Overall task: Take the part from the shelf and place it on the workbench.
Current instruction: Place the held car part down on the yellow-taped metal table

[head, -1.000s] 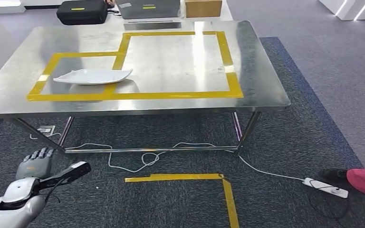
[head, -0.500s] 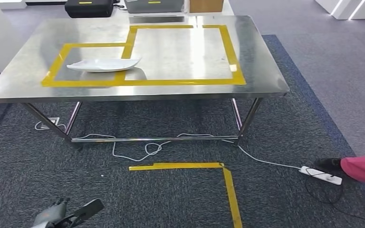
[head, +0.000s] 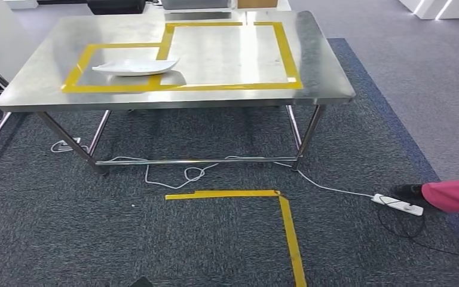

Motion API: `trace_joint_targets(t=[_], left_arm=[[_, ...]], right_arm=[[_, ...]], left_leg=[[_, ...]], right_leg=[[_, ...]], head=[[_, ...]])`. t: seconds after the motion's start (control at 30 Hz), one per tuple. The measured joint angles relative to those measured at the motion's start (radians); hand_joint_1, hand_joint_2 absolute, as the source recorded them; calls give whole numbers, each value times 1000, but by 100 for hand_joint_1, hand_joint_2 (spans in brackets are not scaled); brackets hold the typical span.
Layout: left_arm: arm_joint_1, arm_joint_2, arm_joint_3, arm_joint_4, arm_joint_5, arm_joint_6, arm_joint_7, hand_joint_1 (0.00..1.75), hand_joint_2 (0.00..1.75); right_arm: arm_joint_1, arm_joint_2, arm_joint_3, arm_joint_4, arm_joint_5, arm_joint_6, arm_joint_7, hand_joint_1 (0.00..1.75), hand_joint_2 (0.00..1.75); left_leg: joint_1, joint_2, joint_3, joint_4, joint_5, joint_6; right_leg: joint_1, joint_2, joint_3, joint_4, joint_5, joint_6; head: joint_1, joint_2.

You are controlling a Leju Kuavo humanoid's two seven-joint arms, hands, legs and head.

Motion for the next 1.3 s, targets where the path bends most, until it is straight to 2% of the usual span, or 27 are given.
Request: trace_joint_targets(t=[0.07, 0.13, 0.17, 0.2, 0.27, 0.3, 0.33, 0.37, 0.4, 0.43, 0.5, 0.53, 0.57, 0.6, 0.63, 0.67, 0.77, 0.8, 0.87, 0.9, 0.97, 1.0, 1.03, 1.07, 1.1, 1.2, 1.3], left_arm=[[2, -19, 23, 2, 1, 4, -17, 0, 0], [5, -34, 43, 5, 2, 5, -29, 0, 0], [6, -40, 53, 6, 2, 4, -34, 0, 0], [7, -46, 61, 6, 3, 3, -39, 0, 0], [9, -57, 74, 6, 5, 1, -46, 0, 0], [10, -62, 79, 6, 6, 0, -48, 0, 0], [10, -66, 83, 6, 7, -1, -50, 0, 0], [11, -69, 88, 6, 8, -1, -51, 0, 0], [11, -71, 92, 6, 9, -2, -52, 0, 0], [11, -73, 95, 6, 9, -2, -52, 0, 0], [11, -77, 100, 6, 9, -4, -53, 0, 0], [11, -79, 102, 6, 9, -5, -54, 0, 0], [12, -81, 104, 6, 9, -5, -54, 0, 0], [13, -82, 108, 6, 9, -5, -55, 0, 0], [15, -83, 111, 6, 9, -6, -55, 0, 0], [18, -84, 115, 6, 10, -6, -55, 0, 0], [27, -85, 123, 4, 13, -9, -56, 0, 0], [29, -86, 125, 3, 14, -12, -56, 0, 0], [32, -87, 127, -1, 16, -17, -56, 0, 0], [34, -88, 128, -4, 14, -19, -56, 0, 0], [38, -90, 131, -10, 10, -22, -56, 0, 0], [39, -91, 133, -15, 7, -24, -57, 0, 0], [39, -93, 136, -18, 4, -25, -58, 0, 0], [39, -95, 139, -21, 1, -27, -59, 0, 0], [39, -97, 142, -24, -1, -28, -60, 0, 0], [42, -102, 149, -27, -3, -32, -63, 0, 0], [40, -105, 154, -28, -5, -33, -67, 0, 0]], right_arm=[[1, 1, 1, -4, -3, -2, 2, 0, 0], [2, 2, 1, -5, -4, -4, 2, 0, 0], [3, 3, 0, -5, -5, -5, 1, 0, 0], [3, 3, 0, -4, -4, -7, 0, 0, 0], [2, 3, 0, -4, -3, -9, -4, 0, 0], [1, 3, -1, -4, -2, -10, -6, 0, 0], [0, 3, -1, -4, -1, -10, -7, 0, 0], [-1, 3, -2, -4, 0, -11, -8, 0, 0], [-1, 3, -2, -4, 1, -11, -9, 0, 0], [-2, 3, -3, -4, 2, -11, -11, 0, 0], [-7, 3, -4, -4, 4, -13, -15, 0, 0], [-10, 3, -5, -4, 5, -15, -17, 0, 0], [-11, 3, -6, -4, 6, -16, -19, 0, 0], [-12, 3, -9, -3, 8, -17, -20, 0, 0], [-12, 4, -12, -2, 9, -18, -21, 0, 0], [-12, 4, -15, -1, 11, -19, -23, 0, 0], [-12, 6, -21, 2, 14, -20, -27, 0, 0], [-12, 6, -23, 4, 15, -20, -29, 0, 0], [-14, 6, -27, 7, 18, -20, -32, 0, 0], [-15, 6, -30, 8, 20, -21, -34, 0, 0], [-18, 6, -33, 11, 23, -21, -37, 0, 0], [-19, 6, -34, 12, 25, -21, -40, 0, 0], [-20, 6, -36, 13, 27, -21, -42, 0, 0], [-21, 7, -38, 14, 29, -21, -44, 0, 0], [-22, 7, -40, 15, 32, -21, -46, 0, 0], [-25, 8, -47, 18, 40, -21, -52, 0, 0], [-30, 8, -55, 23, 46, -20, -57, 0, 0]], left_leg=[[-6, -2, 20, -48, -14, 16], [-7, 3, 3, -48, 3, 35], [-6, 5, -8, -50, 15, 45], [-6, 7, -23, -51, 28, 52], [-10, 9, -56, -50, 53, 58], [-13, 9, -73, -49, 66, 59], [-15, 10, -91, -47, 80, 58], [-18, 11, -108, -46, 93, 57], [-20, 12, -123, -46, 105, 56], [-21, 12, -135, -44, 116, 54], [-25, 11, -151, -39, 138, 47], [-26, 11, -155, -38, 148, 43], [-26, 12, -159, -38, 158, 38], [-25, 11, -163, -39, 167, 34], [-24, 9, -169, -36, 162, 28], [-22, 7, -177, -20, 137, 21], [-15, 3, -211, 133, -9, 4], [-14, 2, -219, 197, -35, 1], [-13, 2, -207, 255, -22, 0], [-12, 2, -173, 223, 7, 3], [-14, 2, -71, 78, 38, 13], [-16, 1, -24, 2, 40, 20], [-18, 1, 0, -43, 33, 25], [-20, 1, 7, -65, 26, 28], [-20, 2, 3, -73, 26, 28], [-20, 2, -5, -79, 28, 26], [-24, 4, -7, -77, 30, 30]], right_leg=[[0, 0, -9, 4, 16, 14], [-5, 2, -16, 10, 10, 28], [-6, 4, -25, 30, -20, 32], [-7, 7, -40, 70, -68, 36], [-7, 10, -73, 197, -173, 41], [-6, 11, -81, 258, -197, 42], [-6, 10, -76, 295, -193, 41], [-6, 10, -54, 298, -168, 38], [-6, 11, -13, 263, -136, 34], [-5, 11, 45, 194, -115, 29], [0, 13, 171, 21, -122, 18], [3, 14, 207, -37, -136, 13], [6, 14, 220, -67, -143, 8], [5, 13, 211, -72, -140, 2], [5, 11, 200, -69, -131, -5], [4, 9, 188, -69, -120, -13], [4, 5, 147, -68, -90, -27], [5, 4, 135, -67, -81, -27], [6, 2, 111, -60, -66, -26], [7, 1, 102, -55, -61, -25], [8, 2, 90, -43, -53, -20], [9, 2, 84, -38, -48, -16], [9, 1, 78, -35, -43, -11], [10, 1, 72, -34, -37, -6], [11, 0, 67, -33, -36, -8], [12, 0, 52, -29, -32, -28], [8, 2, 47, -33, -23, -18]], head=[[0, 0], [-1, 0], [0, 0], [2, 0], [5, 0], [5, 0], [5, 0], [5, 0], [5, 0], [4, 0], [5, 0], [5, 0], [5, 0], [5, 0], [5, 0], [4, 0], [-1, 0], [-2, 0], [-1, 0], [-1, 0], [-1, 0], [-1, 0], [-1, 0], [-1, 0], [-1, 0], [2, 0], [3, 0]])
